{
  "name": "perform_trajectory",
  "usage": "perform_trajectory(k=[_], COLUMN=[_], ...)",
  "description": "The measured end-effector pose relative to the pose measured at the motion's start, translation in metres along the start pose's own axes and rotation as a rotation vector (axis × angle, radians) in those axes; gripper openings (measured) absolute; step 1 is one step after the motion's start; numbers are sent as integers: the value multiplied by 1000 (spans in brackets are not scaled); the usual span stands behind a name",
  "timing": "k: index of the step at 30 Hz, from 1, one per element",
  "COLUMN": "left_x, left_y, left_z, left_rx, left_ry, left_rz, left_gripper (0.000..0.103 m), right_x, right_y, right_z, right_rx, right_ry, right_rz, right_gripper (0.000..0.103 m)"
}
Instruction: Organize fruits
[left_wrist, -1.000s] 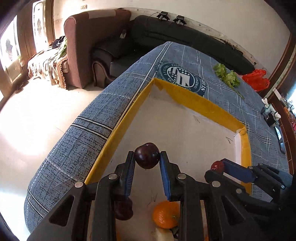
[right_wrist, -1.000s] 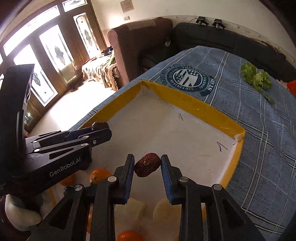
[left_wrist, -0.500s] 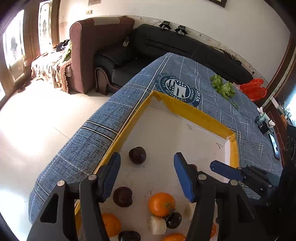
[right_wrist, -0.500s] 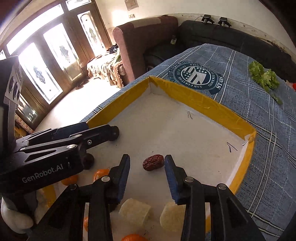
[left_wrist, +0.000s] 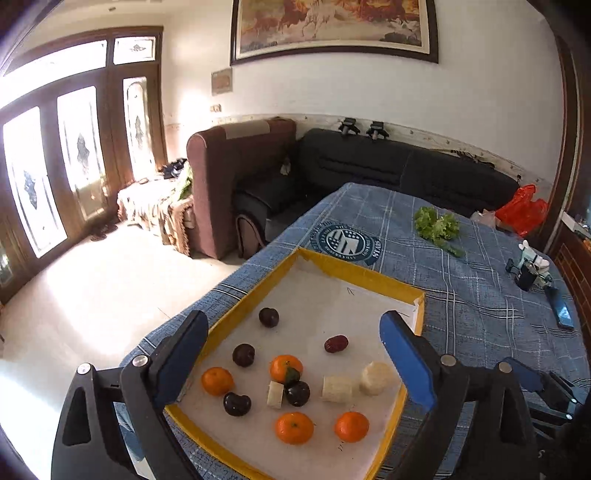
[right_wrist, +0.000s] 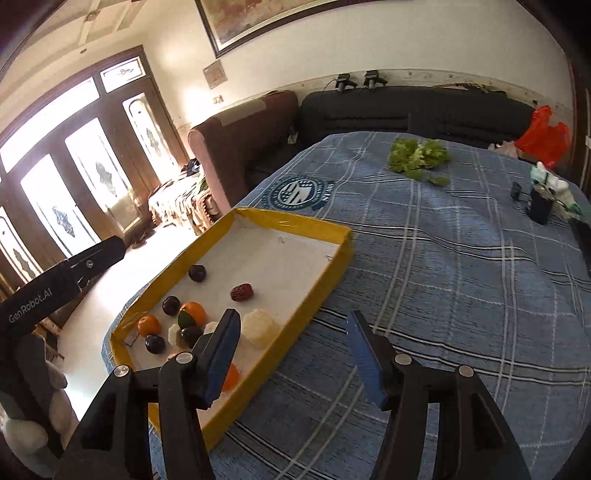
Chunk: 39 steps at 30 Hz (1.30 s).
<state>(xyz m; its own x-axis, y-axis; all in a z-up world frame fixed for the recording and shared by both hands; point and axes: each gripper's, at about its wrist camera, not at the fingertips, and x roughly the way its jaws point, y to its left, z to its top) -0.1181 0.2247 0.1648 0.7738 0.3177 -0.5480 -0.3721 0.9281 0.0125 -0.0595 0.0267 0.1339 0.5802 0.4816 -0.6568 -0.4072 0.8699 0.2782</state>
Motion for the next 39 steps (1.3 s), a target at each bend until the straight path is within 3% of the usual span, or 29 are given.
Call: perform_trajectory(k=[3, 8, 15, 32, 35, 39], left_x=[-15, -18, -17, -20, -24, -50], left_y=[-12, -22, -30, -22, -18, -6], left_z=[-13, -26, -39, -45, -46, -48], left_rx=[11, 23, 46, 18, -2, -74], left_ry=[-51, -20, 13, 24, -4, -142], left_rz=[83, 78, 61, 19, 24, 60], left_gripper=[94, 94, 94, 94, 94, 94], right_x=[-19, -34, -41, -38, -36, -36], right_y=[-14, -14, -6, 14, 16, 17], right_z=[-13, -31, -50, -59, -60, -61], right_rx=[39, 26, -20, -94, -94, -98], right_ry=[-44, -86, -101, -104, -100, -106], right_rz=[-32, -93, -111, -143, -142, -148], right_gripper=[68, 71, 77, 81, 82, 82])
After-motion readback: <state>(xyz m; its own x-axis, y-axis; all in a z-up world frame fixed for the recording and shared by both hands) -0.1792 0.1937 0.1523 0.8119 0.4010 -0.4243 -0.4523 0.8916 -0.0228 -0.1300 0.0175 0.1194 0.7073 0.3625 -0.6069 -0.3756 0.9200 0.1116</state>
